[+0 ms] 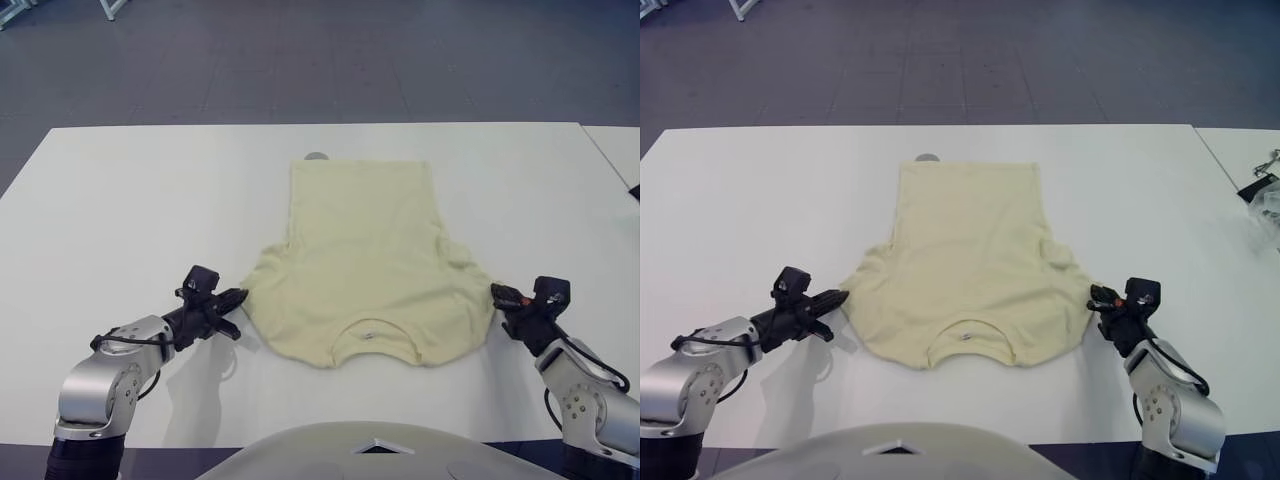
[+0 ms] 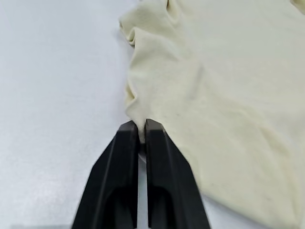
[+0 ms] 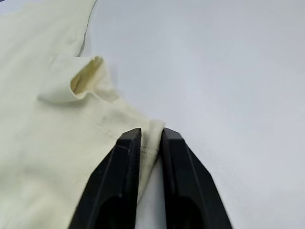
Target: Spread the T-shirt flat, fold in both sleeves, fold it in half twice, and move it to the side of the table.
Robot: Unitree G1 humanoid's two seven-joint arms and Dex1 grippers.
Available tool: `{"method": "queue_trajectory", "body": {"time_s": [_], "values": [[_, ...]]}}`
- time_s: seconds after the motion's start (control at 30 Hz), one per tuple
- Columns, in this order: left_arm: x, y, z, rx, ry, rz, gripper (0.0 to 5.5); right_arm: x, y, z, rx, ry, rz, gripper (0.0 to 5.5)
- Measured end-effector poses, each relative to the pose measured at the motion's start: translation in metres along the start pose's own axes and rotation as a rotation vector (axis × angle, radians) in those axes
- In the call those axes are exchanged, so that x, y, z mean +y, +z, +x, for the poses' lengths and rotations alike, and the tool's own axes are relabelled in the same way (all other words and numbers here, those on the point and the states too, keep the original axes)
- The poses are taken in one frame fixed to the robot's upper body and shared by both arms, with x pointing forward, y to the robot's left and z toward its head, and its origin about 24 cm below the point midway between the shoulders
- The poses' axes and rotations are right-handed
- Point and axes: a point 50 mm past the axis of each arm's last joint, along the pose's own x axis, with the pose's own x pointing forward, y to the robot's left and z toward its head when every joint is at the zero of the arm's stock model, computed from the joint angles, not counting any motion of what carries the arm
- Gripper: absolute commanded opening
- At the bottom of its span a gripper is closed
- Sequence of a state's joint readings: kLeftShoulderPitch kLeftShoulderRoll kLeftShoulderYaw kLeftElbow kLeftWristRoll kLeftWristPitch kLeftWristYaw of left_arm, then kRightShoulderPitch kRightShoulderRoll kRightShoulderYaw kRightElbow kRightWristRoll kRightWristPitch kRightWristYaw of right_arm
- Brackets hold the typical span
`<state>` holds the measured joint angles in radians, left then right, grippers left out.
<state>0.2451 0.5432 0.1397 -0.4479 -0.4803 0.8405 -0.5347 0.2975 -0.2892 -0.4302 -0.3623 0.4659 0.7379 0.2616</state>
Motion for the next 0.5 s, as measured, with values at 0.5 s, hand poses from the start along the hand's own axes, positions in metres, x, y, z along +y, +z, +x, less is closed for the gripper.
{"method": "queue_trajectory", "body": {"time_s": [0.5], "values": [[-0.035, 0.043, 0.002, -0.111, -0.226, 0.123, 0.0, 0.038, 0.012, -0.011, -0.034, 0.122, -0.083, 0.01]]}}
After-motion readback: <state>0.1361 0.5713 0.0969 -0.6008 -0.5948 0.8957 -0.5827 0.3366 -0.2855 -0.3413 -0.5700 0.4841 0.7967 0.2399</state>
